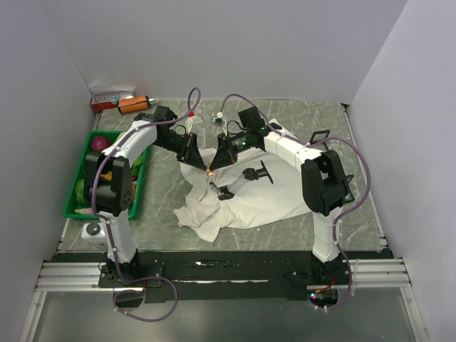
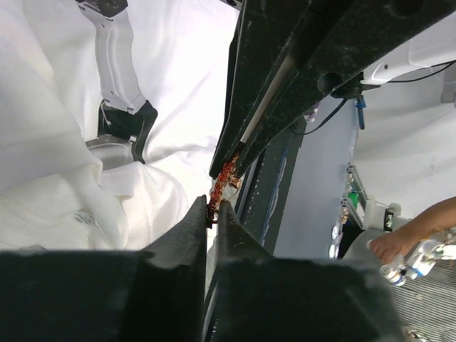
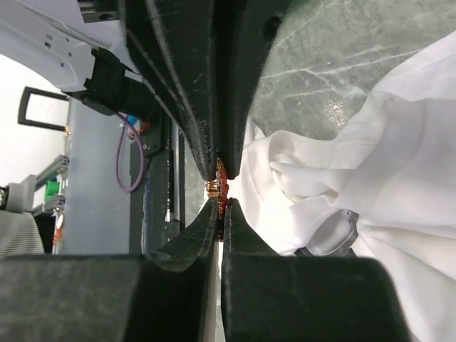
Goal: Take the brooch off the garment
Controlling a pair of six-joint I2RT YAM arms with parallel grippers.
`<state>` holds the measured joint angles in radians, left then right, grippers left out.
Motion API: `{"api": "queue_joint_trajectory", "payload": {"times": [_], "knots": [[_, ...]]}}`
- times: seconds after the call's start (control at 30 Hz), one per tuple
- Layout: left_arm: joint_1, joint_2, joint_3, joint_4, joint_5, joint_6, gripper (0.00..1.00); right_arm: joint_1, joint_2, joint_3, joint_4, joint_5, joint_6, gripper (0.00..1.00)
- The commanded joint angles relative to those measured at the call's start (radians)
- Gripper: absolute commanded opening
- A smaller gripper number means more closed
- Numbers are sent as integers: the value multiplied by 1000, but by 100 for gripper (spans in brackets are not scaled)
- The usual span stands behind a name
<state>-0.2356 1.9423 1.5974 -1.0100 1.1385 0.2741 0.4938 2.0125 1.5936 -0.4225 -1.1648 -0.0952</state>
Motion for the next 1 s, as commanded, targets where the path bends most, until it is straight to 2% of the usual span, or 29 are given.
{"api": "queue_joint_trajectory", "payload": {"times": [0.0, 0.07, 0.17, 0.23, 0.27, 0.3, 0.43, 0.47, 0.57, 0.7, 0.97], "knots": [[2, -14, 51, 21, -8, -7, 32, -36, -67, 45, -77, 48, -87, 0], [12, -16, 64, 25, -19, -21, 48, -66, -110, 37, -108, 77, -142, 0], [24, -6, 93, 8, -17, -16, 54, -161, -162, 40, -231, 122, -242, 0], [25, -2, 111, 11, -28, -19, 68, -239, -210, 23, -310, 175, -303, 0], [25, 3, 116, 14, -31, -21, 77, -265, -225, 17, -340, 200, -377, 0], [27, 6, 134, 20, -36, -24, 99, -290, -248, 17, -410, 217, -414, 0], [27, 35, 194, 34, -81, -47, 99, -448, -288, -6, -492, 370, -558, 0], [27, 55, 212, 34, -121, -52, 99, -489, -293, -15, -493, 452, -598, 0], [27, 87, 279, 30, -151, -55, 99, -596, -310, -62, -399, 603, -601, 0], [25, 95, 297, 60, -155, -90, 99, -636, -281, -83, -276, 840, -617, 0], [25, 54, 246, 70, -201, -96, 99, -635, -157, -38, -131, 1082, -666, 0]]}}
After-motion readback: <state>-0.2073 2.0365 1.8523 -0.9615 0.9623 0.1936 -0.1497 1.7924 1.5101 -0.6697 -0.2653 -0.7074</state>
